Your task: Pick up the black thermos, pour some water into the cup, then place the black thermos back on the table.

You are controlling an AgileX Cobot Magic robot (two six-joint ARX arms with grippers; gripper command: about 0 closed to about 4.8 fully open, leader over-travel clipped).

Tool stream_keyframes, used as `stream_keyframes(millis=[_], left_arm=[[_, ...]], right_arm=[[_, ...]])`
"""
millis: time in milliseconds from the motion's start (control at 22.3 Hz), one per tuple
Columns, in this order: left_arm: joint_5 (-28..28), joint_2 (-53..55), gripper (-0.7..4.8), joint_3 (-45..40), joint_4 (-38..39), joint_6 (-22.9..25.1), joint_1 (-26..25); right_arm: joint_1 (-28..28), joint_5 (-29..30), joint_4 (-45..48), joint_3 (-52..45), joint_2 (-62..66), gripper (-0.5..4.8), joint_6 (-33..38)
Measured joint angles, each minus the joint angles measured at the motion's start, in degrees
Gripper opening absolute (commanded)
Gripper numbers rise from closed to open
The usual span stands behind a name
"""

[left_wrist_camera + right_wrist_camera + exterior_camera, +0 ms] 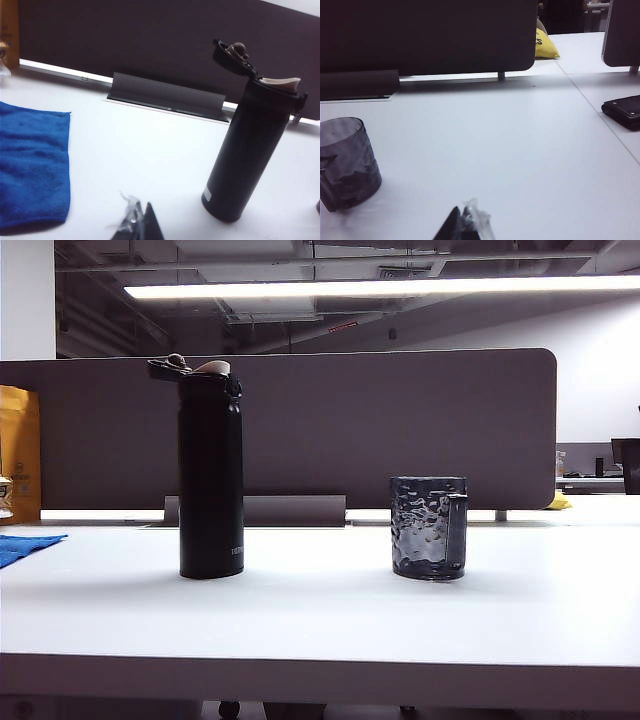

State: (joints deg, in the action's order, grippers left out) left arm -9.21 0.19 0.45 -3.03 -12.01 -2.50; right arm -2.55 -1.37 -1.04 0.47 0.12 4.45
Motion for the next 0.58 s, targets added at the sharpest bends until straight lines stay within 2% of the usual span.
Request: stream_keyframes(millis=[45, 90, 135, 179, 404, 583], left_arm=[[-0.1, 0.0, 0.68, 0.1, 0.0, -0.6, 0.0], [-0.5, 0.0, 2.34, 0.3, 0.2, -1.7, 0.0], [-1.1, 0.0, 4.02, 0.8, 0.5, -2.7, 0.0], [-2.2, 0.1, 4.79, 1.8, 1.3, -3.1, 0.0], [-4.0, 0.0, 4.79, 7.4, 5.7, -3.3, 0.0], [-6.8, 0.6, 4.79, 10.2, 6.8, -3.3, 0.0]], right_arm=[[0.0, 0.1, 0.2, 0.1, 0.0, 2.00, 0.7], [0.0, 0.5, -0.4, 0.5, 0.0, 3.35, 1.8], [0.0, 1.4, -1.7, 1.5, 0.1, 4.42, 3.0], [0.0, 2.9, -3.1, 3.5, 0.2, 4.79, 3.9], [0.0, 6.4, -6.5, 13.9, 1.1, 4.79, 4.5], [0.0, 9.6, -8.5, 22.1, 7.4, 4.79, 3.1]])
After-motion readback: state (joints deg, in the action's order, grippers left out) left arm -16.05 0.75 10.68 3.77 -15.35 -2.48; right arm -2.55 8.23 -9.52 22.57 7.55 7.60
